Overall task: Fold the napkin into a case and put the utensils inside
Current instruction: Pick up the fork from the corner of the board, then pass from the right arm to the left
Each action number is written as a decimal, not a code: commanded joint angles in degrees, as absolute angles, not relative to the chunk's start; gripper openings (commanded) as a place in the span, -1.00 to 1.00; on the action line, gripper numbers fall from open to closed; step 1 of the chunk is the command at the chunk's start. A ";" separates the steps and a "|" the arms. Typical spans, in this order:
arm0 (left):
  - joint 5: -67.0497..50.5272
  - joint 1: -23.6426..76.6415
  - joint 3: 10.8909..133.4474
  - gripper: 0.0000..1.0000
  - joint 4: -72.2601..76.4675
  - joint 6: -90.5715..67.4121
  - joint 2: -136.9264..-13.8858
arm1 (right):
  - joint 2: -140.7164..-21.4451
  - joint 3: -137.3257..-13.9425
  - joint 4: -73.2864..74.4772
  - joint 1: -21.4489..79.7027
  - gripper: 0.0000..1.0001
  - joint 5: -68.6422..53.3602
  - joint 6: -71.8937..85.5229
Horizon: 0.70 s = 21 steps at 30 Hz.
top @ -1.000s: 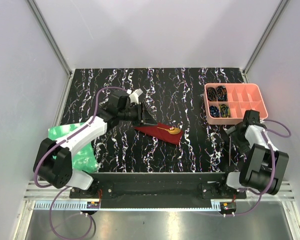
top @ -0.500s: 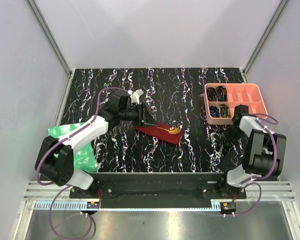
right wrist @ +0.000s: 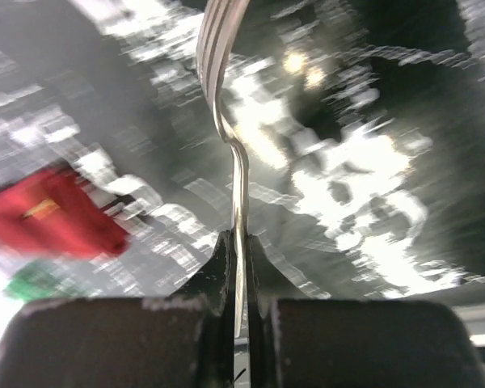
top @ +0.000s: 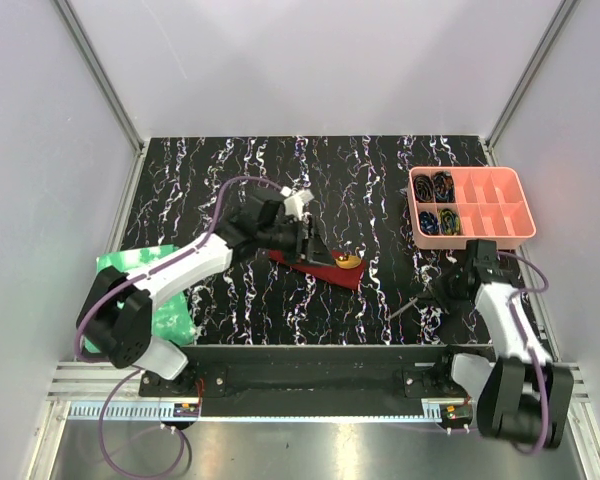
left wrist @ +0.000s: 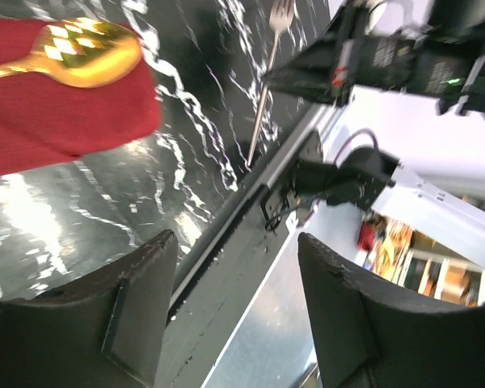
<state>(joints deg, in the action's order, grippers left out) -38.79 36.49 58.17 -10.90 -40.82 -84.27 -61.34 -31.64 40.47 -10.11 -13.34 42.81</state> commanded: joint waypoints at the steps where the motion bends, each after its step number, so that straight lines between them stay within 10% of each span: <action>1: -35.25 41.91 63.54 0.30 -10.11 -38.15 -87.35 | -50.20 -30.77 41.40 -9.84 -1.00 -24.51 48.68; 21: -38.41 53.52 75.67 0.43 -3.52 -43.94 -102.12 | -37.18 -31.20 26.29 -9.84 -1.00 -38.23 54.23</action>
<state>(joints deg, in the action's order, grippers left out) -35.53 51.66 71.83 -5.19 -43.20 -98.72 -36.82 -30.68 34.11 -10.13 -33.69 52.53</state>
